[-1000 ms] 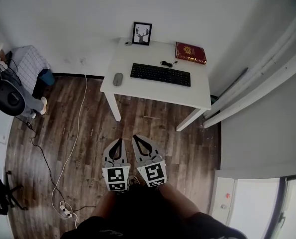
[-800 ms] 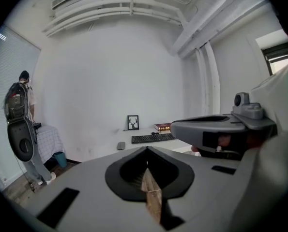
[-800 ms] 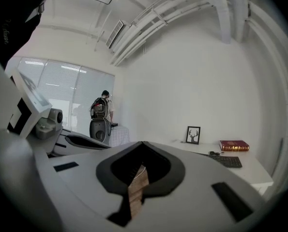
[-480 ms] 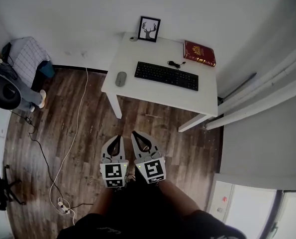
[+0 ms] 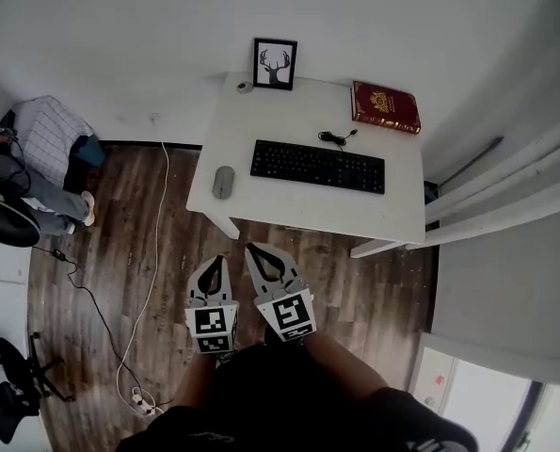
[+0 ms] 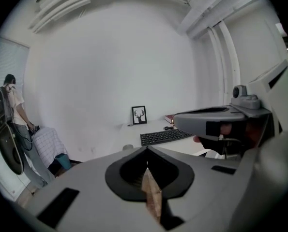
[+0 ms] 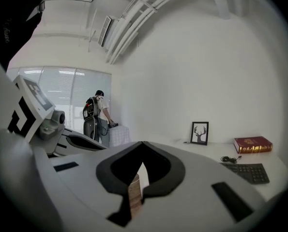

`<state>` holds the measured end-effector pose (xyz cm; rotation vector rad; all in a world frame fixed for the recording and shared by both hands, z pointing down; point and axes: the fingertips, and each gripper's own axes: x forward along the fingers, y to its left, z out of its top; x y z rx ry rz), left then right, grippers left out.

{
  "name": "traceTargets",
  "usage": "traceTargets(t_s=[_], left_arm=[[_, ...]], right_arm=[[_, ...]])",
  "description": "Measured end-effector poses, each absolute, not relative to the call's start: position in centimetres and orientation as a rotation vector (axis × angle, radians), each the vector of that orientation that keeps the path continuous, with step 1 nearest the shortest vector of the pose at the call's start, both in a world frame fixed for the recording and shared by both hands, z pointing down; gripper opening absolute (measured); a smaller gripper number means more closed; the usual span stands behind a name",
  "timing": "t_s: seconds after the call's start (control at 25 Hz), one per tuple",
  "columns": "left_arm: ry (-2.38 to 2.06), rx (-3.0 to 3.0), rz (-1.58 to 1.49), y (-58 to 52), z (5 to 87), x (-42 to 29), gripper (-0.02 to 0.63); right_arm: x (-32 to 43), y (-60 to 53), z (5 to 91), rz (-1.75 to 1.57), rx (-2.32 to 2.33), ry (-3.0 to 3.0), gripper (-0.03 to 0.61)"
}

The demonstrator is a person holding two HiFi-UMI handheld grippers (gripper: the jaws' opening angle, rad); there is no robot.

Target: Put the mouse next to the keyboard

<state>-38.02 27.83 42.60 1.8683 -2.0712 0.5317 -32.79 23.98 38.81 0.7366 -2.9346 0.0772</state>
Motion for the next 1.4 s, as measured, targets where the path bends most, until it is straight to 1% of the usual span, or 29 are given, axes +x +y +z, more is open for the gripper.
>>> traceTargets(t_s=[0.16,0.44,0.76,1.24,1.28,1.32,1.36,1.4], left_arm=[[-2.025,1.83,0.624,24.8,43.8,-38.6,0.003],[-1.969,1.79,0.66,21.7,45.8,-40.0,0.003],[-1.876,1.806,0.674,16.8,48.5,-44.6,0.003],[-1.671,1.792,0.81,10.5,53.9,-49.5,0.006],[-1.655,1.784,0.821,10.2,54.5,-49.8,0.012],[-1.639,1.772,0.83,9.9,55.1,-50.0,0.053],[-1.622,1.76,0.837,9.6,55.7,-50.2,0.117],[-1.606,1.747,0.841,9.3,56.2,-50.3,0.151]], right_arm=[[-33.2,20.3,39.7,0.076,0.734,-2.914,0.02],[-34.6,16.6,41.2,0.08,0.699,-2.888,0.02],[-38.4,12.5,43.3,0.09,0.724,-2.811,0.02],[-43.6,6.3,45.8,0.155,0.804,-2.695,0.02],[-43.7,6.0,46.1,0.16,0.809,-2.684,0.02],[-43.9,5.8,46.4,0.163,0.812,-2.673,0.02],[-43.9,5.5,46.7,0.166,0.816,-2.663,0.02],[-44.0,5.3,47.0,0.168,0.821,-2.652,0.02]])
